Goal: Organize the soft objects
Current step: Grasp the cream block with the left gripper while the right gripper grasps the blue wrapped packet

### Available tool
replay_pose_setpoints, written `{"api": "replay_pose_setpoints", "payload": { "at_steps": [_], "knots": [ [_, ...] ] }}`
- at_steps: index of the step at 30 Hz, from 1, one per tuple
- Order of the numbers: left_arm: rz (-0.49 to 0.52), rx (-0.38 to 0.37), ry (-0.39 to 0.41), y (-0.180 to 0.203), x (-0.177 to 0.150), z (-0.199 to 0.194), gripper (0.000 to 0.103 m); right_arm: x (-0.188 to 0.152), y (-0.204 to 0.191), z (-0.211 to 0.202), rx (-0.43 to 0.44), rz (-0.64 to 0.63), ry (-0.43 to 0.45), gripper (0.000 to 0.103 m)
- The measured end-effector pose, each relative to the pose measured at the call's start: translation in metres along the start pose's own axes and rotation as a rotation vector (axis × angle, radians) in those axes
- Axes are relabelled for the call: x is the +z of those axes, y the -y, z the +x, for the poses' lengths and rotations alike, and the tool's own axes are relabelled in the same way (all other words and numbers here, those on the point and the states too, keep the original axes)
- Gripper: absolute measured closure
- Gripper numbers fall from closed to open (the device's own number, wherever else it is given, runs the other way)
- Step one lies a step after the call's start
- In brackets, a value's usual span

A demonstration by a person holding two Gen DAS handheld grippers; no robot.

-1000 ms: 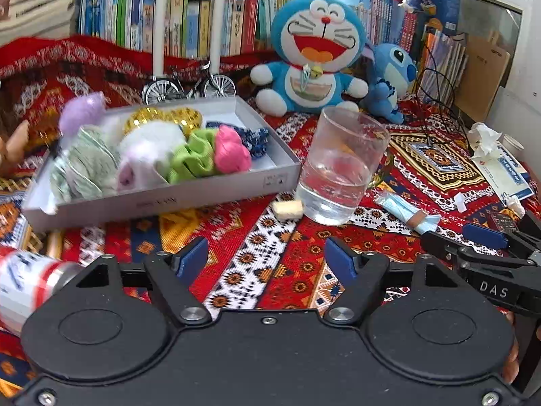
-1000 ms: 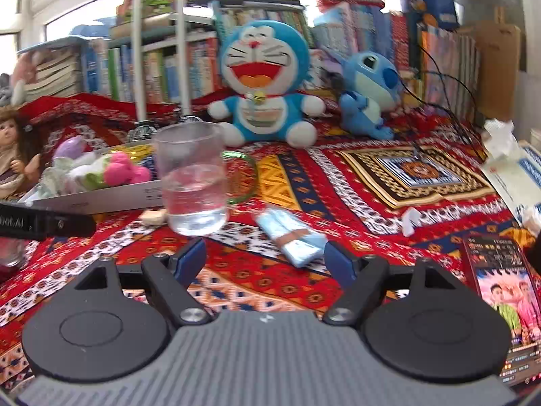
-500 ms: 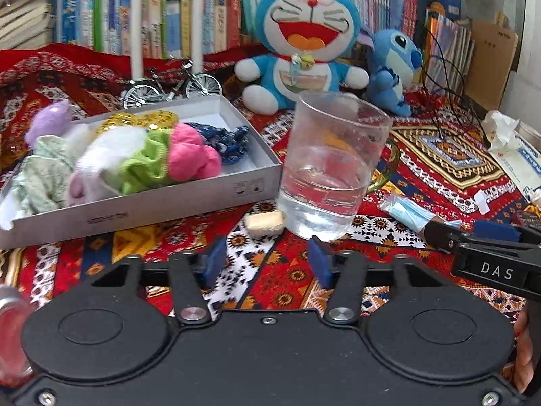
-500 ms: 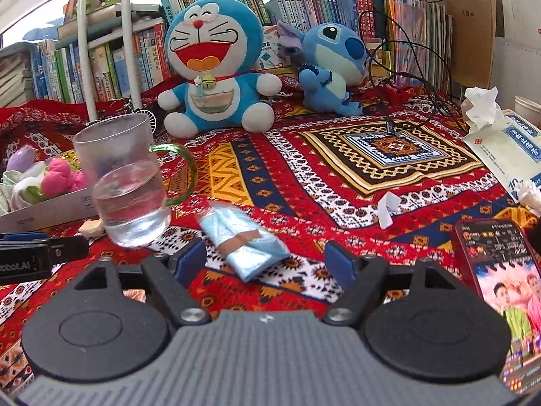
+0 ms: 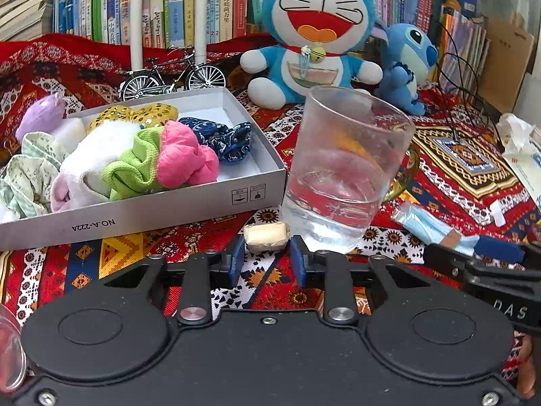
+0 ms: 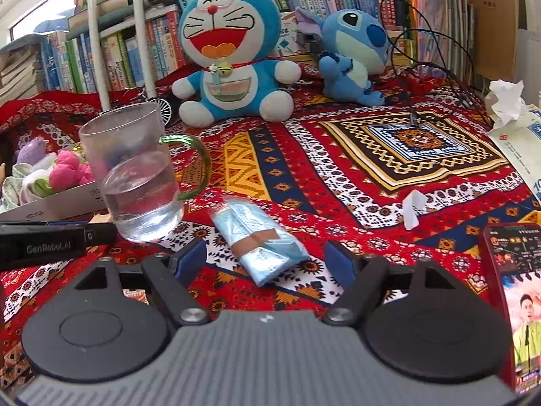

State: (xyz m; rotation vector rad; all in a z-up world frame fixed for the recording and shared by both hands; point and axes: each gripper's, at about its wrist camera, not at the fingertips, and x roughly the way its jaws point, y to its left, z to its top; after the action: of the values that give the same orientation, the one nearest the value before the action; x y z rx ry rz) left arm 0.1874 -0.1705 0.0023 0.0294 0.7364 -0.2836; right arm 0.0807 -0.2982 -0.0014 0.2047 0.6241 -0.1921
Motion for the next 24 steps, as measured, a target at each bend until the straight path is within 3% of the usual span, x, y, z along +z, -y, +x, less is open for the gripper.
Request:
{"api": "replay_pose_setpoints", "payload": {
  "at_steps": [5, 7, 12, 24],
  "knots": [
    [0.010, 0.012, -0.004, 0.002, 0.001, 0.001, 0.079, 0.000, 0.001, 0.000, 0.018, 0.006, -0.002, 0.019],
    [0.014, 0.013, -0.005, 0.002, 0.001, 0.000, 0.079, 0.000, 0.001, 0.000, 0.027, 0.003, -0.001, 0.025],
    [0.044, 0.010, 0.003, 0.004, -0.002, -0.007, 0.079, 0.000, 0.002, -0.002, 0.028, 0.014, 0.009, 0.054],
    [0.057, -0.010, 0.015, 0.000, -0.007, -0.029, 0.079, -0.010, -0.001, -0.016, 0.060, 0.041, 0.024, 0.056]
  ]
}}
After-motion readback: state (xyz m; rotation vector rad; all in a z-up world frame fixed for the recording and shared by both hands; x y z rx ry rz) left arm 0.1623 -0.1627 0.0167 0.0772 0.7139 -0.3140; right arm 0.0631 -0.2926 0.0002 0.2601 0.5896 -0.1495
